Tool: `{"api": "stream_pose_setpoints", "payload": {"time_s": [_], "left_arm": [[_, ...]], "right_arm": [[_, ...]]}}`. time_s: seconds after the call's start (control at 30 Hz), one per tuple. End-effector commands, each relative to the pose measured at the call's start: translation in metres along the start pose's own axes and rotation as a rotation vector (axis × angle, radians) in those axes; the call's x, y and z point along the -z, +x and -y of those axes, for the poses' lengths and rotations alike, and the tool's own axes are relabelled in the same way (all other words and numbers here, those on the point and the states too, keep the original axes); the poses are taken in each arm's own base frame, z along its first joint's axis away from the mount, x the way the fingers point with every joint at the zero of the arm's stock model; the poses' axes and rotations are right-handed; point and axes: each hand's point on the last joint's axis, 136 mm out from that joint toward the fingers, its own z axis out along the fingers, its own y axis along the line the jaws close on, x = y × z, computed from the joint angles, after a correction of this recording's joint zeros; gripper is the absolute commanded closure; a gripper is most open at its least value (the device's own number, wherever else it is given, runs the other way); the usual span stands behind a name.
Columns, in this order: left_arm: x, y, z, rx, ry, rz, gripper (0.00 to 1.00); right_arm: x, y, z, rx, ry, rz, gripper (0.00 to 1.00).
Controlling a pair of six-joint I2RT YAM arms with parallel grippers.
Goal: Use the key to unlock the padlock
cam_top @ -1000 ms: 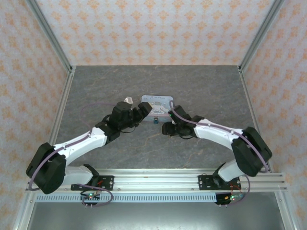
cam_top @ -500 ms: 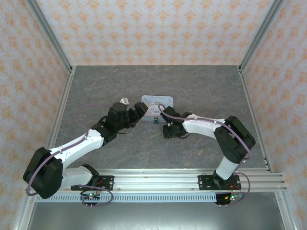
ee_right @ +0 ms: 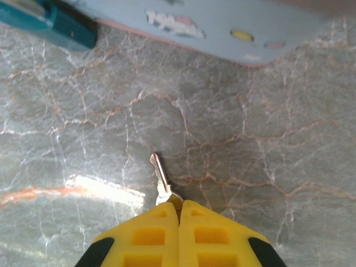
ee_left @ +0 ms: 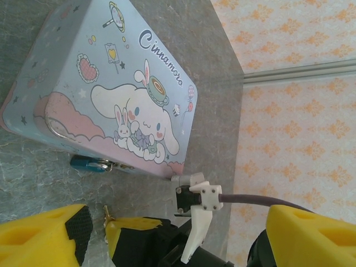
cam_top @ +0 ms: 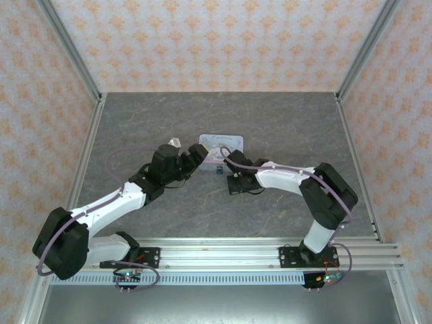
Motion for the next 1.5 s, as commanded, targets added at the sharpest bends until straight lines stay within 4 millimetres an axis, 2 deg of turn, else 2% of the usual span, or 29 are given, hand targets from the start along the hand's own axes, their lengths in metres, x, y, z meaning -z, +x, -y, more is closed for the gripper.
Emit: {"api": "stream_pose_setpoints", "payload": {"time_s": [0.0,0.2,0.4,0.57,0.87,1.47], "left_arm": [[-0.002,0.002,-0.006,0.018,-0.004,-0.014,0.17],[-0.009,0.012,-0.005,0.014,-0.008,-0.069,0.18],[-0.026,0.030,-0.007,0.009,-0.019,-0.129,0.19],[-0.043,0.045,-0.004,0.032,-0.004,-0.175,0.25],[-0.062,0.056,0.011,0.062,0.046,-0.197,0.50],[-0.070,0.068,0.018,0.063,0.063,-0.215,0.84]], "right_arm": [[0.018,0.005,-0.005,-0.056,-0.093,0.013,1.00],[0.061,-0.016,-0.024,-0.143,-0.281,0.131,1.00],[0.089,-0.024,-0.036,-0.193,-0.401,0.202,1.00],[0.106,-0.029,-0.041,-0.220,-0.461,0.237,1.00],[0.114,-0.035,-0.052,-0.278,-0.569,0.244,1.00],[0.112,-0.039,-0.051,-0.334,-0.621,0.258,1.00]]}}
